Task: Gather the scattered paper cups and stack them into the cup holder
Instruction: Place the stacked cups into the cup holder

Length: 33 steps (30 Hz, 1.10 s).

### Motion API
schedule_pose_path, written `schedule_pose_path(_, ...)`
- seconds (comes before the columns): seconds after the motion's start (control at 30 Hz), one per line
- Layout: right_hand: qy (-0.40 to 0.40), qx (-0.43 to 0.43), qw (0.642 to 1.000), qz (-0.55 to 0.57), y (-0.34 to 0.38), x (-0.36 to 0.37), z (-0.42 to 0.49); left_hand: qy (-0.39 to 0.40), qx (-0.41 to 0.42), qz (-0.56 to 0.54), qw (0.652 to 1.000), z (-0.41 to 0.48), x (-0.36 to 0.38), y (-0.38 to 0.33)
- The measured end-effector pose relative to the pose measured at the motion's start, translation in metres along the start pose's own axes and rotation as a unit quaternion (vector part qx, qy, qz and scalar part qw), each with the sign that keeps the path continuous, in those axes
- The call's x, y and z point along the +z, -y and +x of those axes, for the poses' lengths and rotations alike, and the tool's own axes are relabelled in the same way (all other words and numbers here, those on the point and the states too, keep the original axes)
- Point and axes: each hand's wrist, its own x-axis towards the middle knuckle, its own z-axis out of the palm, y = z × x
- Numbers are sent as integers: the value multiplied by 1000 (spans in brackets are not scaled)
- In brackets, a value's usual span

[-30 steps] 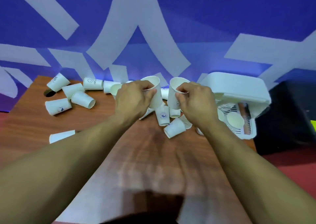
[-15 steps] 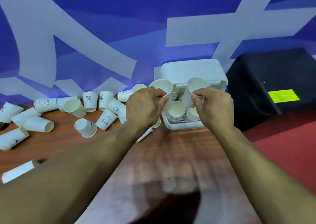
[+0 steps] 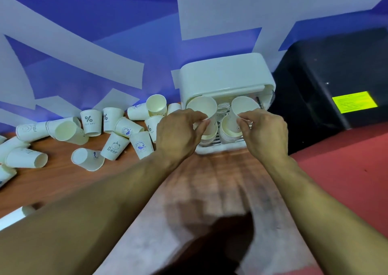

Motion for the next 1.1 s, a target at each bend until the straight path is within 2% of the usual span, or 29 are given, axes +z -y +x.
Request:
schedule_pose_path(0.17, 38, 6, 999, 0, -9, 15, -6, 39, 5, -6, 999, -5, 11, 8)
schedule_pose_path(0.47, 96, -16, 995, -1, -22, 35, -14, 41, 20, -22, 999, -10, 26, 11)
schedule_pose_path(0.77, 125, -12, 992, -19, -27, 55, -13, 32, 101, 33, 994, -14, 33, 22)
schedule_pose_path(1.1, 114, -12, 993, 2, -26, 63, -13, 93, 70, 57, 992, -14, 49, 26)
